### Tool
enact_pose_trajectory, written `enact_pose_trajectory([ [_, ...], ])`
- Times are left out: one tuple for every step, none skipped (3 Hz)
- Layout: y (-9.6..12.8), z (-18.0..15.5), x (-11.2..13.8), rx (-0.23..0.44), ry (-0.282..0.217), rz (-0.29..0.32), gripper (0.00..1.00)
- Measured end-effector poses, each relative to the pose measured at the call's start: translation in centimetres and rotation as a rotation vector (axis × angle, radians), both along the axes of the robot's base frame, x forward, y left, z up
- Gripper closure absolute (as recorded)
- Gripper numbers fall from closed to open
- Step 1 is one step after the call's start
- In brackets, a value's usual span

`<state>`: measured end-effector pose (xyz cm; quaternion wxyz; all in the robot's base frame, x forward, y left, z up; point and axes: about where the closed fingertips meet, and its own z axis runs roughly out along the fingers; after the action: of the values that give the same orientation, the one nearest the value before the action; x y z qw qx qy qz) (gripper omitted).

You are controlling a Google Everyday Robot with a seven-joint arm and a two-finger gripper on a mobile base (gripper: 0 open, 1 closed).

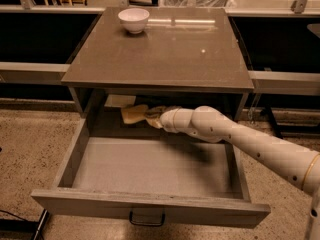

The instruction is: Pick sponge from top drawer and place on counter

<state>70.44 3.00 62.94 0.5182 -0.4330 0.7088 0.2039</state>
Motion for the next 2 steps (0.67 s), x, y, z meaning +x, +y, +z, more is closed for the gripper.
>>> enact_pose_trajectory([
  [-1.1, 1.4, -4.1, -0.047, -0.006, 0.029, 1.00],
  [-0.6, 4.0, -9.9, -0.124, -0.075, 0.134, 1.00],
])
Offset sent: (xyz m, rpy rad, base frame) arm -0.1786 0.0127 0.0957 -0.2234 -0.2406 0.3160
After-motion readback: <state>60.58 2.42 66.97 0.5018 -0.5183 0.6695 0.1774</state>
